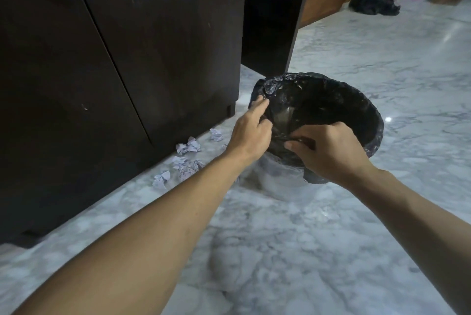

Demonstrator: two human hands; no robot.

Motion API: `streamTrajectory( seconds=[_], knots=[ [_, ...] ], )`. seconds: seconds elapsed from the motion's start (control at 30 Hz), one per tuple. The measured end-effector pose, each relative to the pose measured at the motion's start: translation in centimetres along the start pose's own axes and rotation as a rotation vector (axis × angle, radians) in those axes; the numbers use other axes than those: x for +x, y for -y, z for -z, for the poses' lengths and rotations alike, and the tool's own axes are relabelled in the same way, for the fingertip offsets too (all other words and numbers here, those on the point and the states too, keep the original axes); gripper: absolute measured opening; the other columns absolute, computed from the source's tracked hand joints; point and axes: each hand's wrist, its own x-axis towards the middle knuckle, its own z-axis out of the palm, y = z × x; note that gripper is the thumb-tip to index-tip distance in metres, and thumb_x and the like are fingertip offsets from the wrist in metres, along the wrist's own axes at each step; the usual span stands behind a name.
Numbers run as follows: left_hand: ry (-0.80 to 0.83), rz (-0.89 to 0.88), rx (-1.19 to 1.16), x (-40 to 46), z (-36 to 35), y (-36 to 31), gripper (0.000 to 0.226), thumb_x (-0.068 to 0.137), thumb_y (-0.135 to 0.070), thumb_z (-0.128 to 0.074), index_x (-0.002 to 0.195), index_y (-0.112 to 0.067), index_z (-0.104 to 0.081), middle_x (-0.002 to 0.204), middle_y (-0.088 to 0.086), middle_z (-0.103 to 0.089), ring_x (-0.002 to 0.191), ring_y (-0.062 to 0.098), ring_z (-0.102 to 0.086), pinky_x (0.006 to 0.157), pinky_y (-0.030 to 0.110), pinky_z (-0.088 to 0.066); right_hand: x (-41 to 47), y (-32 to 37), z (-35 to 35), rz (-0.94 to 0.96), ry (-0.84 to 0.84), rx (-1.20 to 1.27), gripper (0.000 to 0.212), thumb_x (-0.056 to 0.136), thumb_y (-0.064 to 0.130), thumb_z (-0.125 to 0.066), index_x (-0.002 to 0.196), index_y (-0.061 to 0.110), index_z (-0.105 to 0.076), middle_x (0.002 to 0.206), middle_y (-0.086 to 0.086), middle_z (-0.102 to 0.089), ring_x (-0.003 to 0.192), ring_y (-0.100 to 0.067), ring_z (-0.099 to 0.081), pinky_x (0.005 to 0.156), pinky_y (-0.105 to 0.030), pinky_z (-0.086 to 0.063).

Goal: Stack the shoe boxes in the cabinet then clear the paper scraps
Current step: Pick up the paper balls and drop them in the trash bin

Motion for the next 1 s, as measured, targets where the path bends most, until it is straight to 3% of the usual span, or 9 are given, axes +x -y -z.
streamTrajectory(
  seconds=[0.2,0.3,0.4,0.57,0.63,0.73,0.87,1.0],
  knots=[
    [0.189,-0.103,0.101,-1.3,-2.7,-0.7,0.049,0.102,-0.009,-0.036,0.151,-0.009,-0.030,0.161,-0.002,-0.017,0.149,0.008,-0.007,0.113,0.014,-0.003,-2.7,-1.8,2.3,-0.122,-0.023,-0.113,0.015,0.080,0.033,-0.074,0.073,0.020,-0.076,0.058,-0.003,-0.069,0.059,-0.031,-0.065,0.054,-0.038,-0.054],
    [0.222,-0.114,0.095,-1.6,-2.8,-1.0,0.051,0.102,-0.015,-0.040,0.151,-0.011,-0.029,0.162,-0.002,-0.016,0.149,0.008,-0.006,0.122,0.030,-0.007,-3.1,-1.7,2.3,-0.193,-0.058,-0.103,0.013,0.077,0.035,-0.071,0.077,0.023,-0.075,0.066,-0.006,-0.071,0.068,-0.037,-0.066,0.059,-0.040,-0.055],
    [0.092,-0.122,0.153,-2.2,-1.7,0.2,0.051,0.100,-0.022,-0.047,0.149,-0.013,-0.035,0.161,0.000,-0.020,0.149,0.011,-0.012,0.122,0.044,-0.011,-2.9,-0.8,1.4,-0.183,-0.138,-0.063,0.020,0.076,0.031,-0.069,0.090,0.018,-0.074,0.080,-0.007,-0.072,0.075,-0.037,-0.066,0.063,-0.042,-0.056],
    [-0.216,-0.009,0.243,-5.9,2.7,6.1,0.047,0.097,-0.027,-0.054,0.140,-0.007,-0.047,0.151,0.005,-0.040,0.142,0.019,-0.032,0.115,0.026,-0.021,-1.5,2.6,-1.1,0.079,-0.281,-0.025,0.028,0.075,0.019,-0.065,0.099,0.006,-0.072,0.100,-0.009,-0.071,0.092,-0.033,-0.061,0.075,-0.039,-0.051],
    [-0.315,0.061,0.321,-8.5,4.4,9.7,0.054,0.092,-0.035,-0.051,0.136,-0.003,-0.050,0.148,0.010,-0.044,0.140,0.026,-0.036,0.116,0.034,-0.024,-1.3,4.7,-3.0,0.159,-0.264,0.003,0.026,0.077,0.018,-0.065,0.099,0.006,-0.071,0.103,-0.008,-0.070,0.094,-0.032,-0.060,0.076,-0.041,-0.049],
    [-0.358,0.216,0.499,-13.0,6.2,14.6,0.067,0.085,-0.043,-0.049,0.137,-0.001,-0.047,0.150,0.017,-0.040,0.142,0.035,-0.030,0.117,0.056,-0.019,-1.7,7.0,-7.3,0.206,-0.099,0.082,0.029,0.076,0.019,-0.066,0.101,0.006,-0.069,0.103,-0.009,-0.068,0.094,-0.033,-0.063,0.077,-0.043,-0.051],
    [-0.275,0.371,0.774,-18.7,8.0,19.9,0.089,0.079,-0.060,-0.040,0.142,0.003,-0.039,0.153,0.026,-0.029,0.143,0.044,-0.023,0.111,0.066,-0.016,-2.7,8.4,-12.7,0.112,0.291,0.101,0.044,0.079,0.026,-0.068,0.119,0.008,-0.064,0.120,-0.011,-0.062,0.106,-0.036,-0.061,0.085,-0.045,-0.053],
    [-0.299,0.634,0.768,-20.8,9.0,22.2,0.111,0.074,-0.079,-0.029,0.148,0.003,-0.027,0.158,0.026,-0.011,0.145,0.046,-0.008,0.109,0.069,-0.011,-3.0,8.3,-16.1,-0.058,0.535,0.018,0.069,0.084,0.044,-0.066,0.143,0.018,-0.041,0.145,-0.004,-0.040,0.130,-0.027,-0.044,0.104,-0.039,-0.042]
  ],
)
